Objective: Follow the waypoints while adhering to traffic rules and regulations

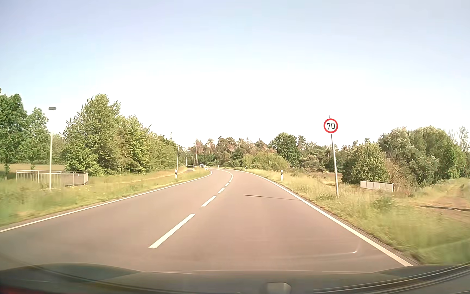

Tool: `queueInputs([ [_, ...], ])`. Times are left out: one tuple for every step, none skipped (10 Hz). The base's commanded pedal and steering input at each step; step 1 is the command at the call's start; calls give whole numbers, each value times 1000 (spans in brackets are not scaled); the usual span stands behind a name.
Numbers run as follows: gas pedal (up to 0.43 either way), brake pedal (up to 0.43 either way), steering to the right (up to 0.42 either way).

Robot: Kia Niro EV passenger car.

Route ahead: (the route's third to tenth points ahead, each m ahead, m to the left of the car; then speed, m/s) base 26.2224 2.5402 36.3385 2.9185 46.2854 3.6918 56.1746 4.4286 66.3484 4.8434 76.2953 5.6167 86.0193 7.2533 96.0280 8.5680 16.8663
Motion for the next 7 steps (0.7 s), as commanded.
queueInputs([
  [39,24,-3],
  [39,24,-3],
  [39,24,-2],
  [47,24,-2],
  [47,24,-2],
  [47,24,-2],
  [59,24,-2],
])
